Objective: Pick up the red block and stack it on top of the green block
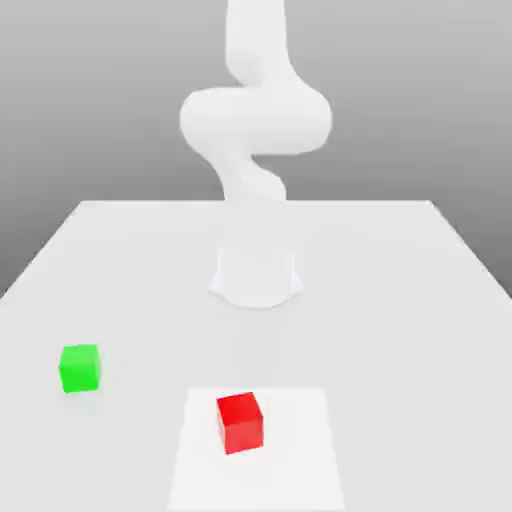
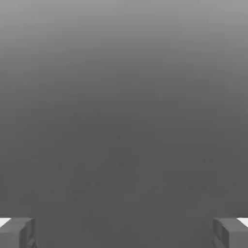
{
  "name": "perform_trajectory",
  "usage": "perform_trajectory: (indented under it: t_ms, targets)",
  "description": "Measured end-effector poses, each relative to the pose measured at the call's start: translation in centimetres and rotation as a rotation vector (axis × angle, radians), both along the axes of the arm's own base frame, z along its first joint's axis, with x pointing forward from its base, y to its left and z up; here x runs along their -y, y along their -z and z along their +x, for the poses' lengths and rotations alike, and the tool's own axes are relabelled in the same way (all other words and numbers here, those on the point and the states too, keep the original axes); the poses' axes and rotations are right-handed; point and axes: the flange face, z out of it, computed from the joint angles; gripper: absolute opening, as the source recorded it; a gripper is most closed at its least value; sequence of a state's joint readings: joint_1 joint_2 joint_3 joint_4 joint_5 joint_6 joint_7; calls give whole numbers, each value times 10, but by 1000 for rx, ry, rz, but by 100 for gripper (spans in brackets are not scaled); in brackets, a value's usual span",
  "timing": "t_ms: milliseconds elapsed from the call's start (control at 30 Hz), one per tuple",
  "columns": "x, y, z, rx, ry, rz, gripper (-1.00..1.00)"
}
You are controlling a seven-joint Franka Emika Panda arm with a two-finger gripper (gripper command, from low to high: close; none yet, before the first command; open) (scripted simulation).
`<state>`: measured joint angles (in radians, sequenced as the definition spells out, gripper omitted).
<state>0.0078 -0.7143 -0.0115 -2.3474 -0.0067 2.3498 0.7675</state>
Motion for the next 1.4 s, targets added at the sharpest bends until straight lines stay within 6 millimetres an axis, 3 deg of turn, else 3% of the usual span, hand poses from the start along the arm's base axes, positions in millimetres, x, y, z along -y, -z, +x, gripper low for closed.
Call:
perform_trajectory:
  t_ms: [167,333,467,633,767,867,900,1133,1333,1400]
  targets:
    - [6,118,52,-185,-58,-41,0]
    - [11,235,69,-360,-119,-70,0]
    - [14,326,61,-499,-172,-86,0]
    - [18,429,25,-672,-243,-97,0]
    - [18,479,15,-709,-260,-98,0]
    - [18,510,14,-712,-261,-98,0]
    - [18,516,13,-712,-260,-99,-100]
    - [18,515,13,-713,-261,-98,-100]
    - [19,460,13,-712,-259,-96,-100]
    - [59,449,7,-716,-157,-63,-100]
